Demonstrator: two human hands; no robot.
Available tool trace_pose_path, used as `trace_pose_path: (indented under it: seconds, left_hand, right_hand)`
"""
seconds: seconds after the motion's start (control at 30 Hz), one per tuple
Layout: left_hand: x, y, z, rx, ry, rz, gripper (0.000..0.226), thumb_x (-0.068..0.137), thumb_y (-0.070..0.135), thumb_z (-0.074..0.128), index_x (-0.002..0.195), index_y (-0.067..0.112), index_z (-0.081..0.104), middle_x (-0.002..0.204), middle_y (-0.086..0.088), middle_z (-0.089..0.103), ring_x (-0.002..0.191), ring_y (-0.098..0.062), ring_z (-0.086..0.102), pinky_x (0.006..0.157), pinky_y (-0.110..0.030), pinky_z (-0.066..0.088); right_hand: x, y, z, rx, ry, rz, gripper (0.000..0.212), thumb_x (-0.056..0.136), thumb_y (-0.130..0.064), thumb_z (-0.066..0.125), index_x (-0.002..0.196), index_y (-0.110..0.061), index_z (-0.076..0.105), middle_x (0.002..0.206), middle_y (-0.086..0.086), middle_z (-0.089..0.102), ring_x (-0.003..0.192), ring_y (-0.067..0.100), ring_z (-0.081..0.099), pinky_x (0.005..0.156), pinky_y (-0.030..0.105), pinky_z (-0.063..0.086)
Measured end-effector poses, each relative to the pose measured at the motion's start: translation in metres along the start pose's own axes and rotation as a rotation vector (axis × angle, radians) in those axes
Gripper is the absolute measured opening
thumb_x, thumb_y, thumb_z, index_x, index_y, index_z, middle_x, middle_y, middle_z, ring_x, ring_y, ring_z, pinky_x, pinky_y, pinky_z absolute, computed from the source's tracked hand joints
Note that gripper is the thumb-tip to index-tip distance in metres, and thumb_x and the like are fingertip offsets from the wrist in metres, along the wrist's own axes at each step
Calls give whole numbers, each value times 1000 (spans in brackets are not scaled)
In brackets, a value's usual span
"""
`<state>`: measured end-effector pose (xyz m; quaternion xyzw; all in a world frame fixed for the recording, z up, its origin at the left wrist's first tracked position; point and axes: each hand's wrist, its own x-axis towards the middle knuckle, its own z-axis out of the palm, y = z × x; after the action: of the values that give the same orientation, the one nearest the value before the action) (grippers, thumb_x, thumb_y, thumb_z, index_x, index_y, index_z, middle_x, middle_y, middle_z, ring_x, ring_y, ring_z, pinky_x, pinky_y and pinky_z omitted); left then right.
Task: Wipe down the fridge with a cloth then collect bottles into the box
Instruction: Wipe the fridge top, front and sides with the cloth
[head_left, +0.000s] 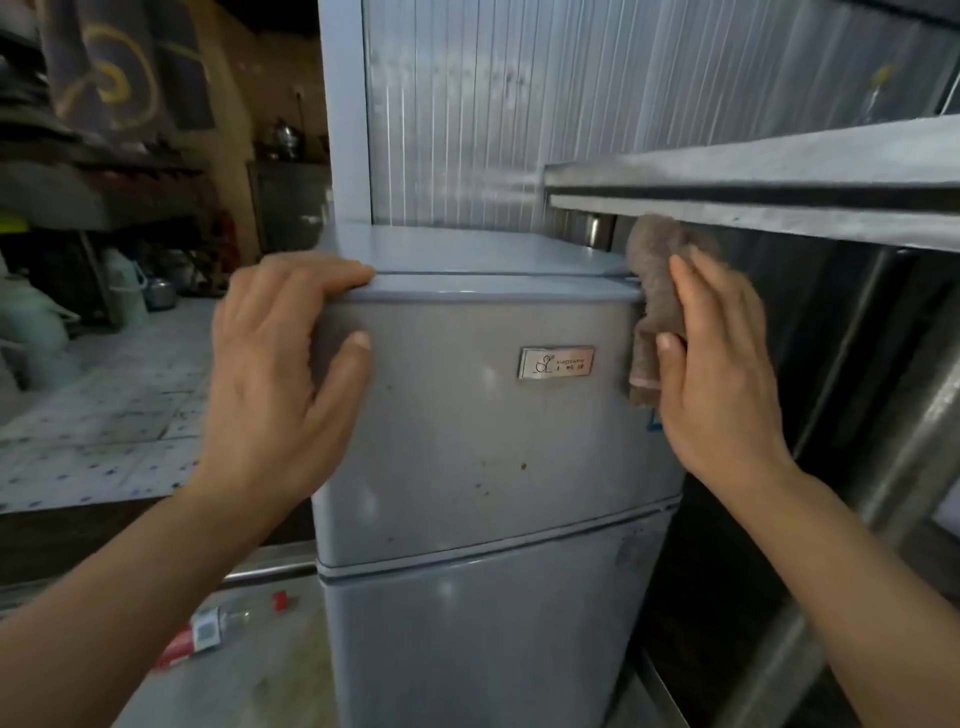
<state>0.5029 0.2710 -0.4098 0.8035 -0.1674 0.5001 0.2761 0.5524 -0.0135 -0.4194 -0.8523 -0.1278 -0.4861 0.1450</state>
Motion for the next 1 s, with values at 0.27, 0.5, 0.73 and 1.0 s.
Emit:
trace_pose_path:
  seconds: [0.27,0.5,0.73,1.0]
  left_hand:
    - [-20,-5,5,16,55,43,54,81,12,48,134,14,41,136,-1,40,126,-14,36,105,-49,34]
    - [-19,1,6,-2,96,-8,52,81,8,44,132,15,44,133,1,43,122,-8,37,106,-43,35]
    - [-23,-7,-5,-10,33,-39,59,87,-1,43,139,24,34,132,19,35,115,5,33,100,-24,32]
    - [-25,-9,-9,-4,39,37,65,80,-18,46,137,13,42,137,12,36,123,10,27,100,6,18]
  right_hand:
    - [-56,5,35,25,70,168,64,93,-5,48,149,-1,17,158,17,9,144,33,15,117,42,17]
    - [-3,14,21,116,95,244,65,98,-12,38,151,-7,0,159,12,-9,146,30,9,119,37,16]
    - [-63,7,44,165,0,331,67,99,-13,37,150,-6,-5,158,11,-16,144,17,4,109,22,9]
    - [-32,-31,36,5,130,204,73,91,0,49,149,5,6,158,21,-7,146,35,3,119,39,13]
